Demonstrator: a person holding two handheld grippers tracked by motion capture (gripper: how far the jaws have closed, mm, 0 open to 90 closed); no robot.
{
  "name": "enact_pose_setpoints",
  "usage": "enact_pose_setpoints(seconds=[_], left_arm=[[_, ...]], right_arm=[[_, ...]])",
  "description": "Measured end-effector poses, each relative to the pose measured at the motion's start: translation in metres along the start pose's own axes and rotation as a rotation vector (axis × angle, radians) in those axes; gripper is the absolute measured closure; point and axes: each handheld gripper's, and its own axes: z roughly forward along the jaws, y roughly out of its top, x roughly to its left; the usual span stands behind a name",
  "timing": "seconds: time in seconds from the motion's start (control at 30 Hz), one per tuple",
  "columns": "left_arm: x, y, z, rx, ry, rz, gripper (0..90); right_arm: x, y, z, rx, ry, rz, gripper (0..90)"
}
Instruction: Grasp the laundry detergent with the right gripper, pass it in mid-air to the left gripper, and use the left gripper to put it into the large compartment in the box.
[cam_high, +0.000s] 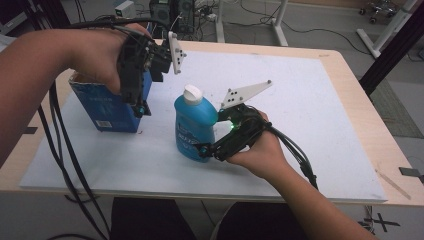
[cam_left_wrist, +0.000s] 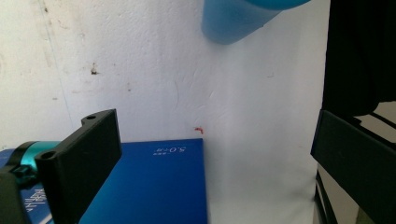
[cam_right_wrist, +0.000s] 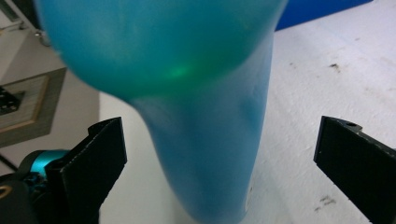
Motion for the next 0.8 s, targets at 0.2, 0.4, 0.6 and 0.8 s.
enact_pose_setpoints(seconds=[0.2,0.4,0.6,0.8], left_arm=[[0.000,-0.001,0.000,0.002,0.002,-0.002,1.7],[-0.001,-0.003,-0.001,0.005,0.002,-0.003,1.7],[-0.001,-0.004,-0.001,0.001,0.005,-0.007,1.7],[0.000,-0.006,0.000,0.004,0.005,-0.009,1.7]], right_arm=[[0.003,-0.002,0.009,-0.021,-0.007,-0.007,1.7],[0.007,-0.003,0.016,-0.050,-0.015,-0.013,1.7],[0.009,-0.005,0.021,-0.077,-0.045,-0.026,1.8],[0.011,-0.007,0.024,-0.102,-0.068,-0.026,3.5]])
